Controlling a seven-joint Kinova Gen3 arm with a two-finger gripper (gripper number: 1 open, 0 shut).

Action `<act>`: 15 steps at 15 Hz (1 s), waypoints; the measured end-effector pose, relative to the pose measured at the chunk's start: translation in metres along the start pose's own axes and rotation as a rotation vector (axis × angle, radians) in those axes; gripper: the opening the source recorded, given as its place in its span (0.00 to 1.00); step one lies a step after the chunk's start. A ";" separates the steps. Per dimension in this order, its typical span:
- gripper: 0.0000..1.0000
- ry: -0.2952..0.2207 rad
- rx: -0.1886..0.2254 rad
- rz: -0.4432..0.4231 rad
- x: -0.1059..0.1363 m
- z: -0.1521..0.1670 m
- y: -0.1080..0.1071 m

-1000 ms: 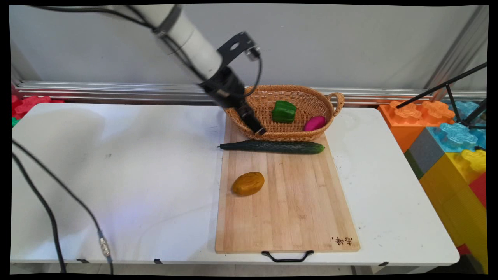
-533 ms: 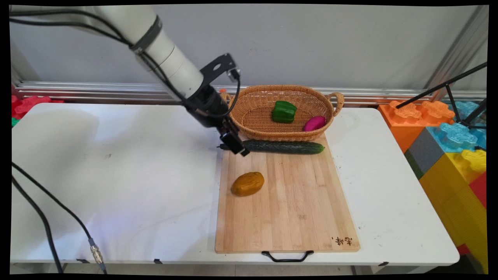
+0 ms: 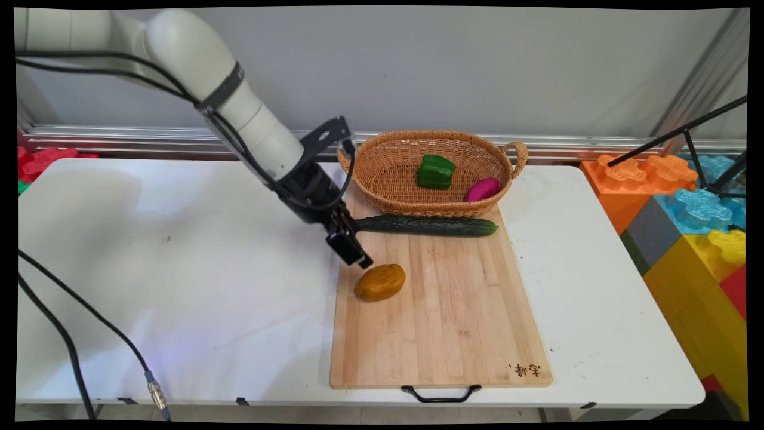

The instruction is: Pick up the potato from the cutting board

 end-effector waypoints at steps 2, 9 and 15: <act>1.00 -0.007 -0.012 -0.006 -0.005 0.009 0.000; 1.00 -0.003 -0.054 -0.044 -0.008 0.045 0.007; 0.00 -0.004 -0.040 -0.038 -0.008 0.072 0.010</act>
